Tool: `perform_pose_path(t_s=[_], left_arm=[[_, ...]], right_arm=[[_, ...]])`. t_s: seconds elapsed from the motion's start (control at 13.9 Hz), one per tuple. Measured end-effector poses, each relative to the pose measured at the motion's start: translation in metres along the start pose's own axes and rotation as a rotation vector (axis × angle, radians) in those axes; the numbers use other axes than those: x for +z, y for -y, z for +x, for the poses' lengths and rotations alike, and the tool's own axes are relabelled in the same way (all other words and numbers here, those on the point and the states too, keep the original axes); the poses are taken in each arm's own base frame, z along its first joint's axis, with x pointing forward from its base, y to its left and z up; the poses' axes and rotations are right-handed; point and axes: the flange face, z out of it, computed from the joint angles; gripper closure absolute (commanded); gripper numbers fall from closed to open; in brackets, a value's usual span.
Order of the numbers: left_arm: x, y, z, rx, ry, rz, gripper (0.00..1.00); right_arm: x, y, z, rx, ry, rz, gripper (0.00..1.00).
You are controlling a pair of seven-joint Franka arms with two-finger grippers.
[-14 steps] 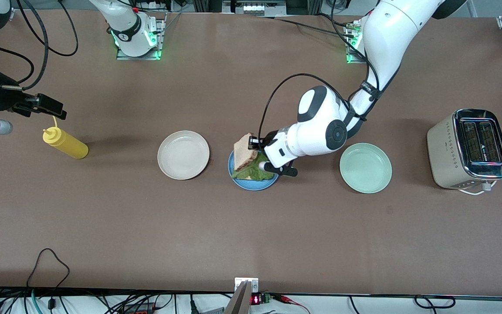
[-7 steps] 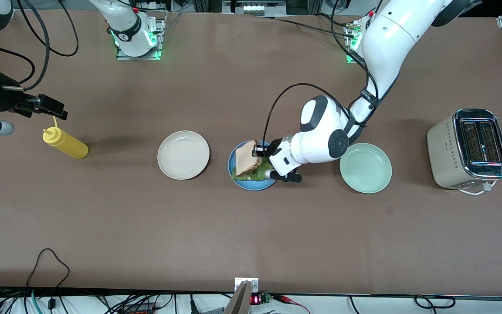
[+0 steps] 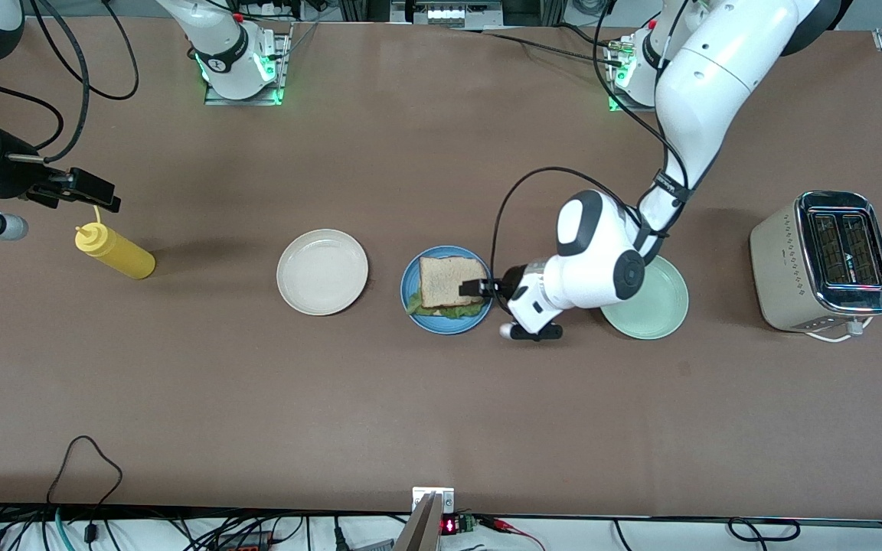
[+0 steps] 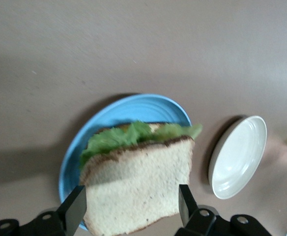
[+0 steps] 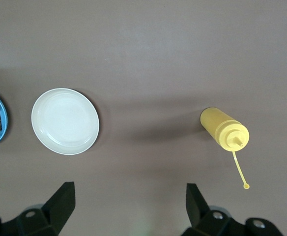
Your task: Make sandwich in blue plate with both arms
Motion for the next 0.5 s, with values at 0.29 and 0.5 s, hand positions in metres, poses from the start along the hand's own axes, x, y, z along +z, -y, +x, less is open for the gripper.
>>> perform_pose_path(t_s=[0.29, 0.5], left_arm=[[-0.012, 0.007, 0.011, -0.012, -0.03, 0.001, 0.0], [-0.066, 0.001, 0.018, 0.014, -0.043, 0.028, 0.0]], right_arm=[[0.001, 0.002, 0.0, -0.003, 0.001, 0.001, 0.0], [0.001, 0.002, 0.0, -0.003, 0.001, 0.001, 0.0]])
